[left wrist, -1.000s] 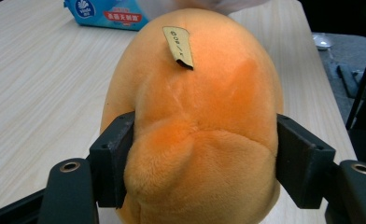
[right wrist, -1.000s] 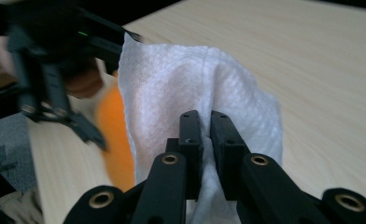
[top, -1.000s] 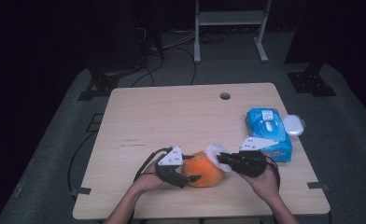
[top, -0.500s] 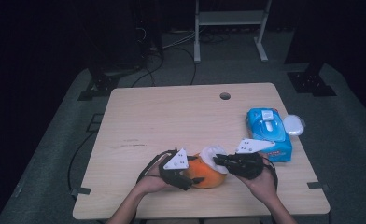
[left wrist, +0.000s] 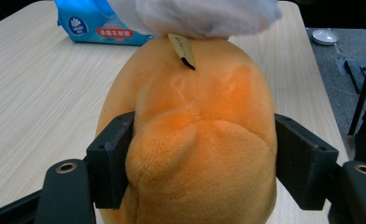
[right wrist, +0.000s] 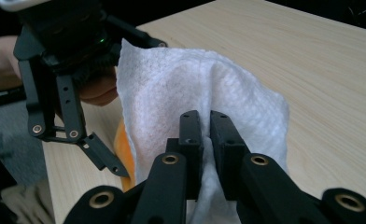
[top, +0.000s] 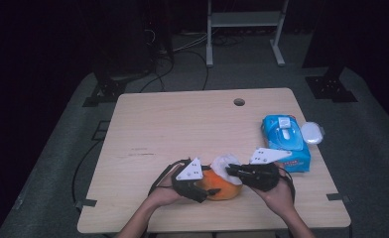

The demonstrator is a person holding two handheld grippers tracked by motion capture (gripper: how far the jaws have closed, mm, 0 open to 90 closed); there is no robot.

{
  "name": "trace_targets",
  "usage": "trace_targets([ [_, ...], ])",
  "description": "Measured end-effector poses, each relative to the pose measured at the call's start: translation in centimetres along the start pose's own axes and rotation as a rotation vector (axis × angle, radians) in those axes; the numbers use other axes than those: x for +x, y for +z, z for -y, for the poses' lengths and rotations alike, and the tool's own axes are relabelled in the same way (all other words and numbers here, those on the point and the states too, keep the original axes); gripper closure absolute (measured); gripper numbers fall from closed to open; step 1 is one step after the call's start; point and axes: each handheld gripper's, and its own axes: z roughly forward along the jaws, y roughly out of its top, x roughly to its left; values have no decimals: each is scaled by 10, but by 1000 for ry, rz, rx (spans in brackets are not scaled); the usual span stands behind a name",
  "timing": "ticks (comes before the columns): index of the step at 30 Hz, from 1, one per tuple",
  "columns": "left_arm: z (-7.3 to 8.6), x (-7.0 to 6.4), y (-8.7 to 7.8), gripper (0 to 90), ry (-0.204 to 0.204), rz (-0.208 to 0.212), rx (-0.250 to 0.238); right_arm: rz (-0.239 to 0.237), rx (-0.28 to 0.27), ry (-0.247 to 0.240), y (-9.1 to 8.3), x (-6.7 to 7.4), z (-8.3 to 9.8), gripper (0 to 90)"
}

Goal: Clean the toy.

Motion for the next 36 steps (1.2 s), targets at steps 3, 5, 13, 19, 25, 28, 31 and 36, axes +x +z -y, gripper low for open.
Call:
trace_targets([
  [3,1,1,-2,284,-10,1,-10,5,15,8,2,-4,3,833],
  [5,1,3,-3,281,-18,1,-16,28,33,19,2,-11,8,833],
  [13,-5,-1,0,320,-17,-13,-46,31,9,55,-8,-16,8,832],
  [19,-5,-6,1,325,36,-9,-26,-12,6,23,-3,-6,2,832],
  [25,-6,-11,4,283,60,7,-13,38,34,69,-7,-20,11,833],
  [28,-7,-14,6,270,82,22,-13,-4,15,34,-5,-8,3,832],
  [31,-7,-14,6,246,81,29,-7,-5,29,0,-1,-1,-1,832],
  [36,-8,-5,1,127,4,19,-26,-14,49,42,1,-12,10,835],
])
